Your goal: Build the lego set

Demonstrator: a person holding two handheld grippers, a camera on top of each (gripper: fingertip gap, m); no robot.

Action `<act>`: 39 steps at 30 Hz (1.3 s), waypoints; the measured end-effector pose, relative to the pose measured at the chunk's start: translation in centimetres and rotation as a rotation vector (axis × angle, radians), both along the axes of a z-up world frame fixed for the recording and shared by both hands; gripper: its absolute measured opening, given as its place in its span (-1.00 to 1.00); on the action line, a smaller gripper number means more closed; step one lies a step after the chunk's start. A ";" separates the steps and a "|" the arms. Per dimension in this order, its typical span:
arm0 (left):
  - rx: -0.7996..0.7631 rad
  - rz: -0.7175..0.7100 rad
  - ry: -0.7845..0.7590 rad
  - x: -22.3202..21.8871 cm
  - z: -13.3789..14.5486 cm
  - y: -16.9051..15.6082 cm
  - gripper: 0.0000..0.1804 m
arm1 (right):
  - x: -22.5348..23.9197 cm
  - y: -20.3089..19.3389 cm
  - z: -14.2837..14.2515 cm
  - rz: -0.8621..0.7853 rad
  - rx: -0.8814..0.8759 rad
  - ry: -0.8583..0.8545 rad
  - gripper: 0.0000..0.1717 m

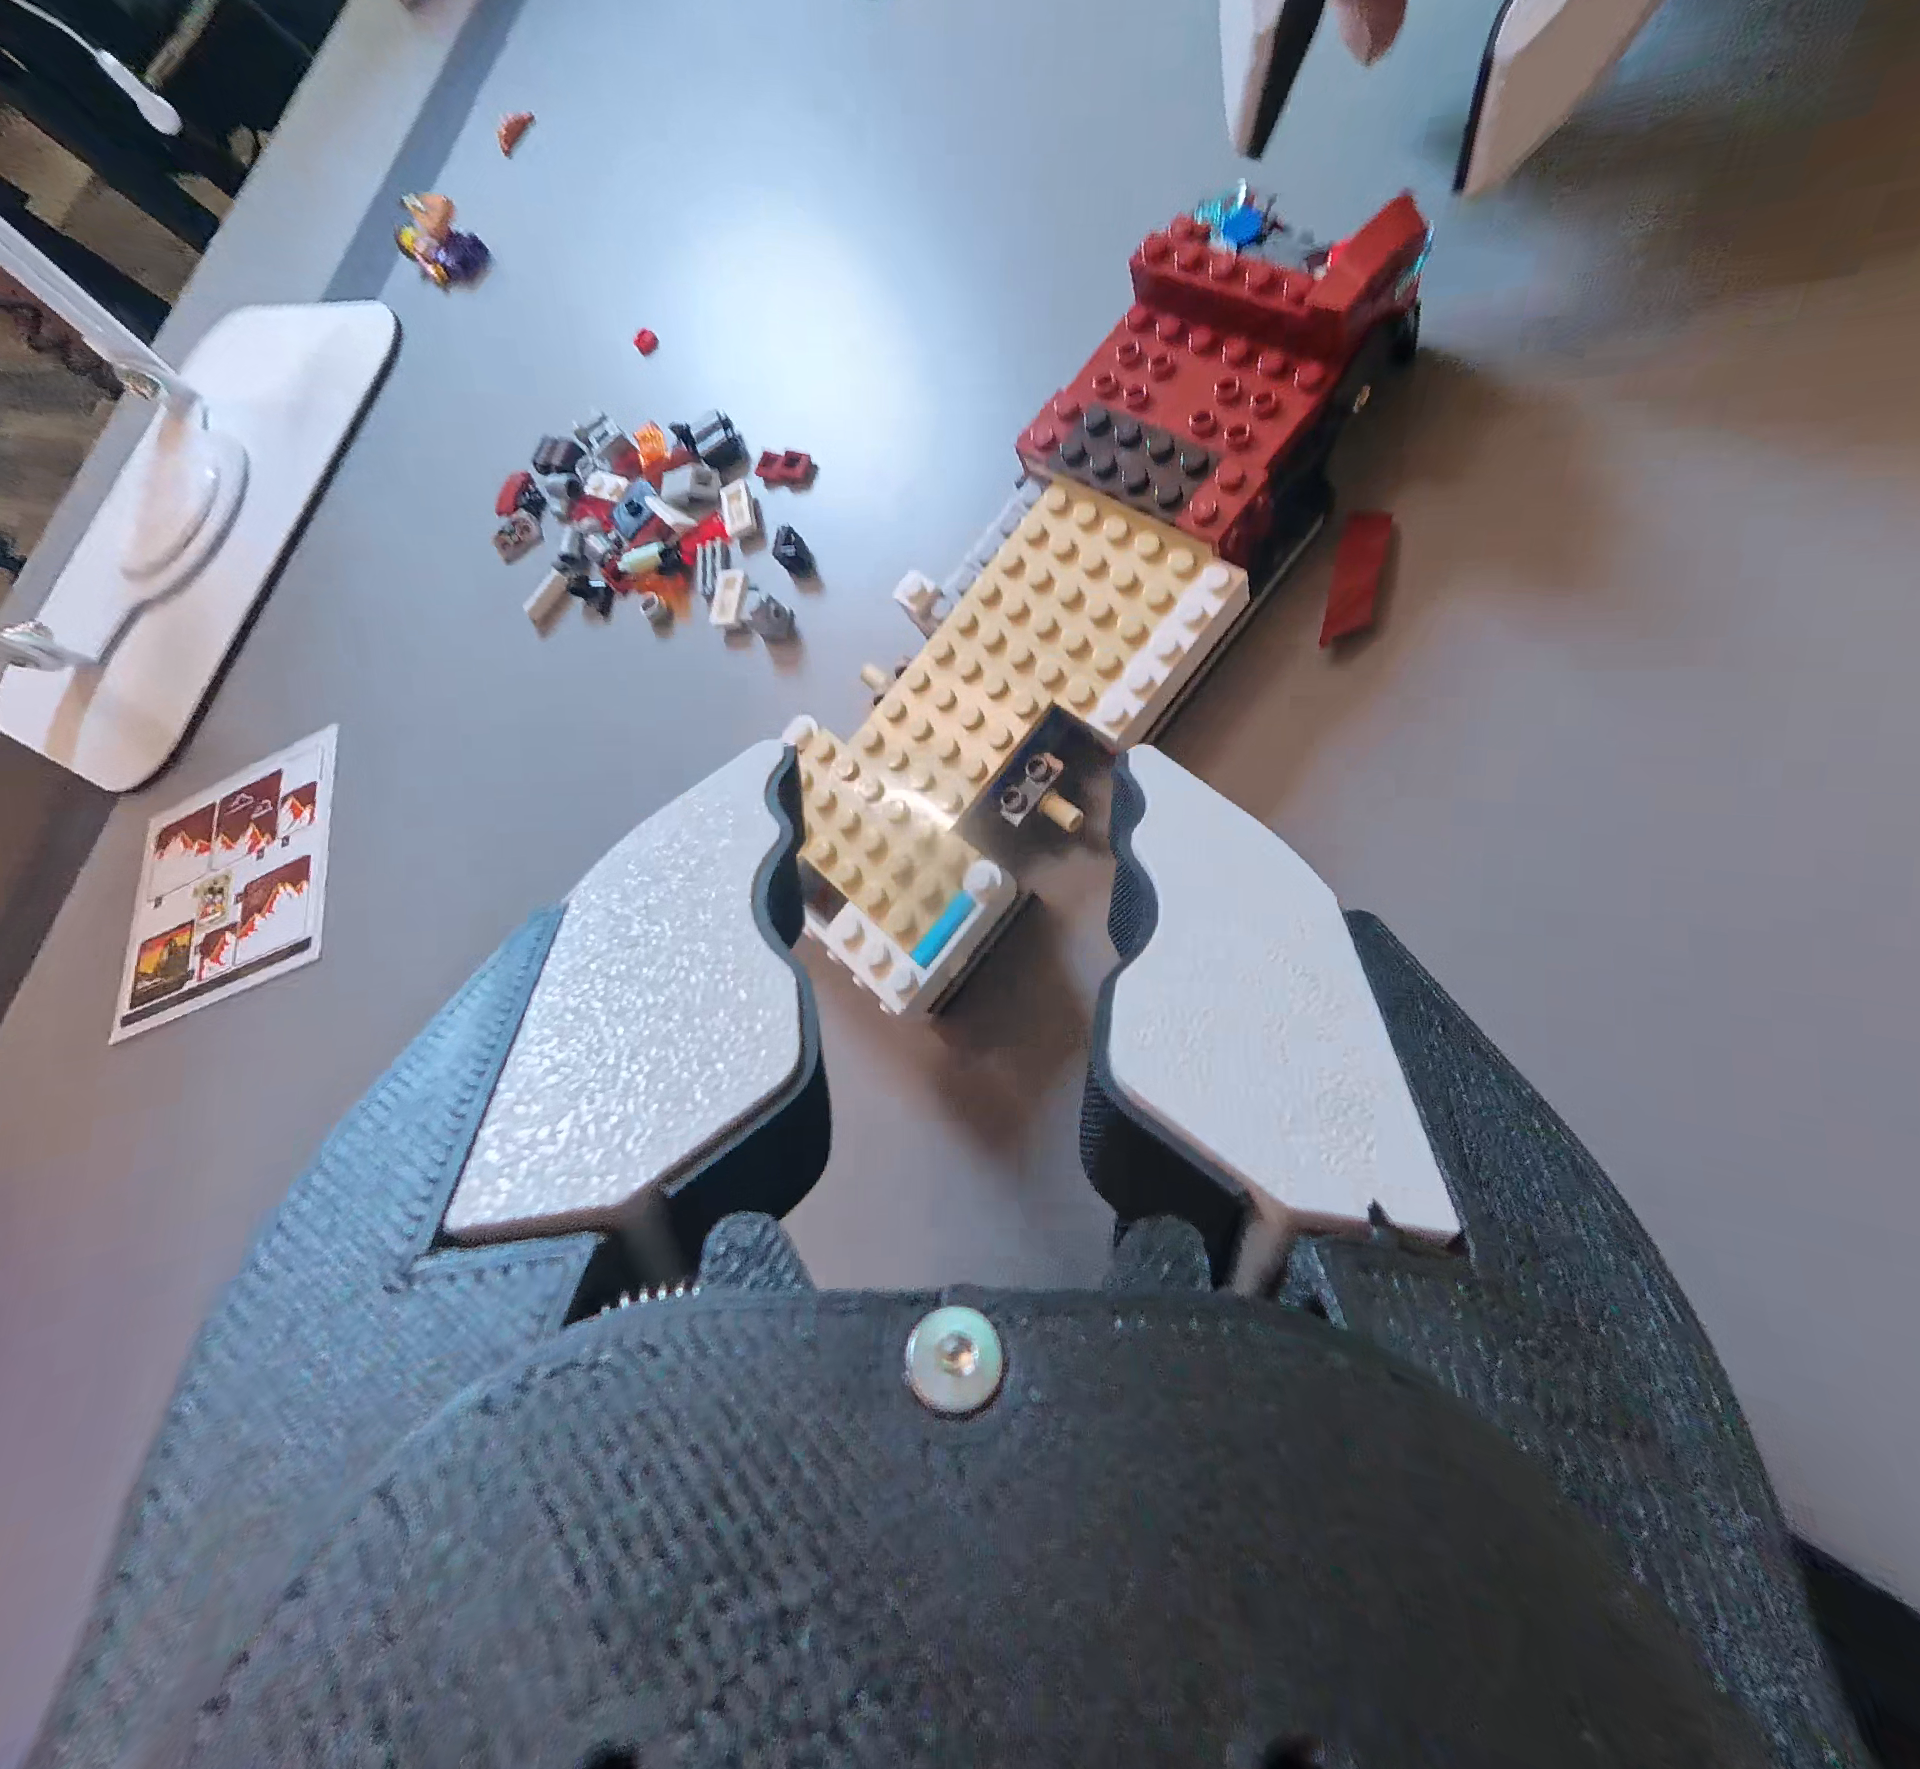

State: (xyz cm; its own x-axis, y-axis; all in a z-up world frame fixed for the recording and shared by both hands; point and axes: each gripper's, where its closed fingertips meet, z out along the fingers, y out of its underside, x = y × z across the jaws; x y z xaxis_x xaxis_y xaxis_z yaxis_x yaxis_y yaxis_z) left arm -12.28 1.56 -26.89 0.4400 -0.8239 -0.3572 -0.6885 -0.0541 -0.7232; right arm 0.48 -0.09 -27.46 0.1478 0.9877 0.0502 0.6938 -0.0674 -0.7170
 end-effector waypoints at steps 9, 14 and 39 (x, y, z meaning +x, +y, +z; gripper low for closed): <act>0.066 0.034 0.103 -0.6 -1.7 1.7 -0.42 | -0.8 0.3 -2.0 0.038 -0.002 -0.094 -0.40; 0.134 0.130 0.124 -0.5 -1.8 4.3 -0.52 | -0.9 -0.4 -1.8 0.013 0.010 -0.090 -0.57; 0.195 0.198 0.063 -1.9 0.1 4.2 -0.61 | -4.2 -1.8 -1.0 0.338 0.312 -0.135 -0.45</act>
State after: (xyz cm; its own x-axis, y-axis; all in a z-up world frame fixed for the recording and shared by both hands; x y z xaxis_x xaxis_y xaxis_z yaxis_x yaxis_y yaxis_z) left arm -14.19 5.74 -26.74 0.5573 -0.6370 -0.5325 -0.7224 -0.0559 -0.6892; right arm -3.67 -1.91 -28.45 -0.2071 0.9143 0.3481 0.7285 0.3817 -0.5689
